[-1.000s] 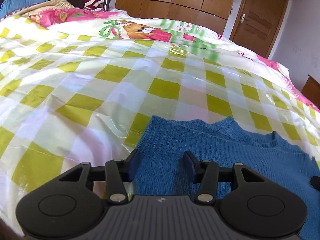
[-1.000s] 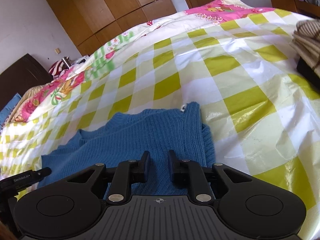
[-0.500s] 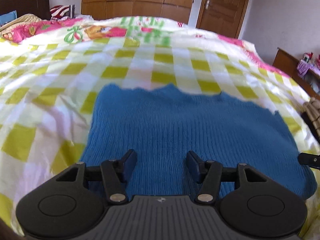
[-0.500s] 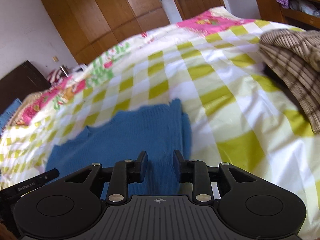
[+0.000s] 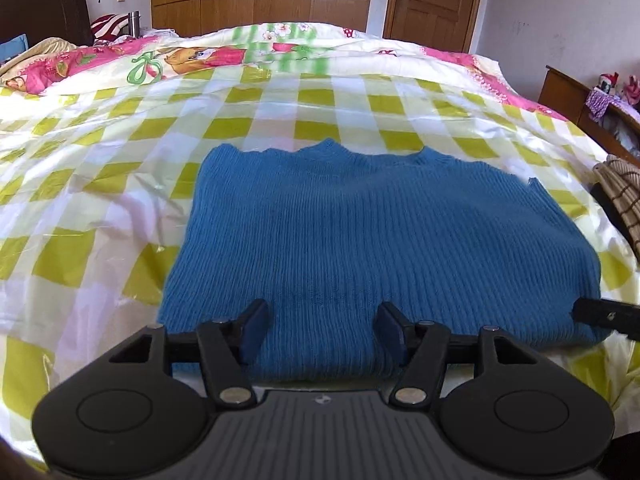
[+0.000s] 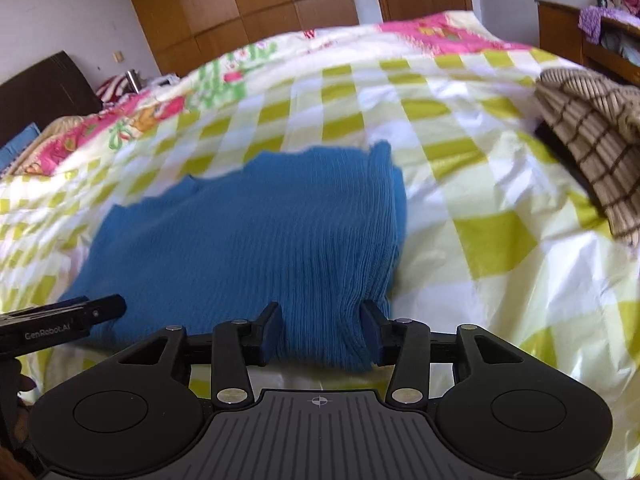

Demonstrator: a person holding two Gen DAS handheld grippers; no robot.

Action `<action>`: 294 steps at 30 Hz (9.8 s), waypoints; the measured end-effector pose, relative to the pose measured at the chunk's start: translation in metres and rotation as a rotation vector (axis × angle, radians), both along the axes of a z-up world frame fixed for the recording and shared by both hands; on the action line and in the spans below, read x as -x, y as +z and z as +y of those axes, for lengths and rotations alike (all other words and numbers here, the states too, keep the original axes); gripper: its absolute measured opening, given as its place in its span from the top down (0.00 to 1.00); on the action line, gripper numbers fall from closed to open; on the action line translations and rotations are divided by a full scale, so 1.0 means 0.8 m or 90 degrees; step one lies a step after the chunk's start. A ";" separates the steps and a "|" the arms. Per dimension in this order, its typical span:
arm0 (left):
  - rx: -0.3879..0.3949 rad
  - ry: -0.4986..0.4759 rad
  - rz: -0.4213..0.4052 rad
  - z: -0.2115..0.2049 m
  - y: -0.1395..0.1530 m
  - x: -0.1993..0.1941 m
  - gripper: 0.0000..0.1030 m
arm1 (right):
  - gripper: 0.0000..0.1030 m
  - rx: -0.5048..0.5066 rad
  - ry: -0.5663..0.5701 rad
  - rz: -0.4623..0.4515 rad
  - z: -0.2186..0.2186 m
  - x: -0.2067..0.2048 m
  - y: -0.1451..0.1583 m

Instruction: Fold small clothes

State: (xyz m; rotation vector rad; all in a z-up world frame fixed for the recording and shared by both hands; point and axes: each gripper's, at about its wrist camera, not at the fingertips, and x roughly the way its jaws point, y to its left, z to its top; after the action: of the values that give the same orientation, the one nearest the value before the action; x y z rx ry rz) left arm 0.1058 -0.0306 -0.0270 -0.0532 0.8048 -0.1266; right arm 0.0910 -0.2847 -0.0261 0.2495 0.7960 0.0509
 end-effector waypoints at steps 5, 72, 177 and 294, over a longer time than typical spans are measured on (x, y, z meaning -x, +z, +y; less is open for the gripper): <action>-0.004 -0.010 -0.020 -0.005 0.012 0.009 0.29 | 0.58 -0.024 -0.026 -0.012 -0.014 0.008 0.012; 0.127 -0.060 -0.005 0.046 -0.018 -0.025 0.21 | 0.88 -0.007 0.274 -0.124 0.195 -0.087 0.067; 0.263 -0.070 -0.016 0.088 -0.008 0.001 0.57 | 0.49 0.213 0.298 0.156 0.330 -0.218 0.002; 0.175 -0.075 -0.001 -0.017 -0.035 -0.097 0.22 | 0.66 -0.173 0.070 0.054 0.004 -0.193 -0.017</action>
State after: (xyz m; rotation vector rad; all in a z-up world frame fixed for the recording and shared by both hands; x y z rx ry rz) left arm 0.1835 -0.0441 -0.0554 -0.2659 0.7856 -0.3489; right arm 0.2452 -0.2815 -0.0397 0.4663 0.8868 0.2549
